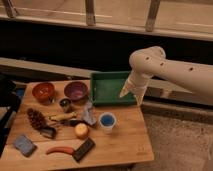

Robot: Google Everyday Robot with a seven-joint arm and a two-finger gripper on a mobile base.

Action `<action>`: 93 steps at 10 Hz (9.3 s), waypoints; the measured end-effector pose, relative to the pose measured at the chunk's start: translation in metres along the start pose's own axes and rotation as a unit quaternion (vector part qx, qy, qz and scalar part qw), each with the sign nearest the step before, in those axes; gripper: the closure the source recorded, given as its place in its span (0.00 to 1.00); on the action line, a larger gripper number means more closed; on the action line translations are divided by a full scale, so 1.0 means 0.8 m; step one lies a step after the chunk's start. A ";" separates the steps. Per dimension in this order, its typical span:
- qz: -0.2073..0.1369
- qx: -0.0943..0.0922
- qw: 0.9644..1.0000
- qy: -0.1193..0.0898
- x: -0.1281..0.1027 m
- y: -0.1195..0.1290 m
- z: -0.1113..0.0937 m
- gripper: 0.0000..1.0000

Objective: Place pepper in purple bowl

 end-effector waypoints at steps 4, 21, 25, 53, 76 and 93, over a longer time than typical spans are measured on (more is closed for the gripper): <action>0.000 0.000 1.000 0.000 0.000 0.000 0.000 0.35; -0.050 -0.010 0.999 -0.003 -0.009 0.021 0.000 0.35; -0.190 -0.011 0.982 -0.006 0.024 0.133 0.000 0.35; -0.583 -0.051 0.801 0.128 0.325 0.315 0.126 0.35; -0.571 -0.048 0.798 0.187 0.415 0.279 0.246 0.35; -0.554 -0.013 0.813 0.176 0.417 0.285 0.262 1.00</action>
